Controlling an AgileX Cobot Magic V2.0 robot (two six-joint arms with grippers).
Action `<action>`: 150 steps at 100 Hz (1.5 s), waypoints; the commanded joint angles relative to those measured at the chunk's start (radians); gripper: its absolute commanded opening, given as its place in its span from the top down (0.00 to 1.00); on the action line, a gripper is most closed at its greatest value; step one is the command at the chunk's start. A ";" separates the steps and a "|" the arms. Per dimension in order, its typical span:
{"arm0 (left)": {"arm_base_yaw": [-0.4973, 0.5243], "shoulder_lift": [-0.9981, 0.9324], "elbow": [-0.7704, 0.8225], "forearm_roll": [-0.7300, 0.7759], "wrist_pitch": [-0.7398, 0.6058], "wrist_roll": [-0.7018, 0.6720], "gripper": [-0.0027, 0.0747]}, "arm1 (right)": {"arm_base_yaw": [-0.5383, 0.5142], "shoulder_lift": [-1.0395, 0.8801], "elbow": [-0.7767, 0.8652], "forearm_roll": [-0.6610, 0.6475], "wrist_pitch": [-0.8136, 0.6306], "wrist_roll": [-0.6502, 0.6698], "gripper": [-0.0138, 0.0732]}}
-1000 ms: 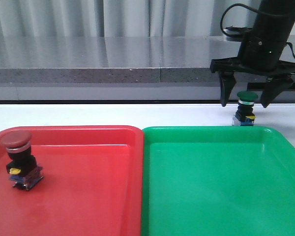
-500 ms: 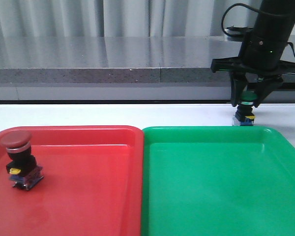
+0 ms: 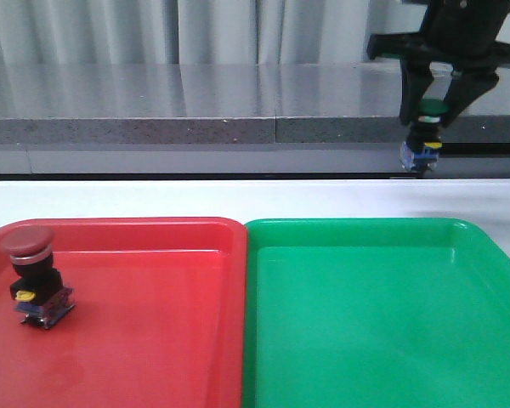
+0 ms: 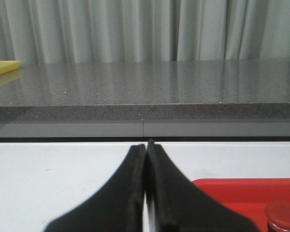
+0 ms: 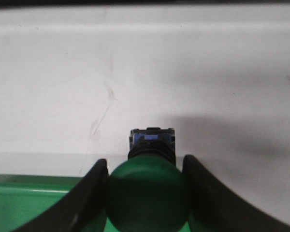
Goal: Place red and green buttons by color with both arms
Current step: 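Lift the green button with the right gripper and lower it into the green tray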
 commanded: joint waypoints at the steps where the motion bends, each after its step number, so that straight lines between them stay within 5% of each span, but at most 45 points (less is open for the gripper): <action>1: -0.001 -0.033 0.013 -0.010 -0.080 0.000 0.99 | 0.025 -0.115 -0.024 -0.040 -0.012 0.045 0.51; 88: -0.001 -0.033 0.013 -0.010 -0.080 0.000 0.99 | 0.368 -0.401 0.581 -0.069 -0.200 0.316 0.51; 150: -0.001 -0.033 0.013 -0.010 -0.080 0.000 0.99 | 0.386 -0.363 0.689 -0.076 -0.282 0.351 0.51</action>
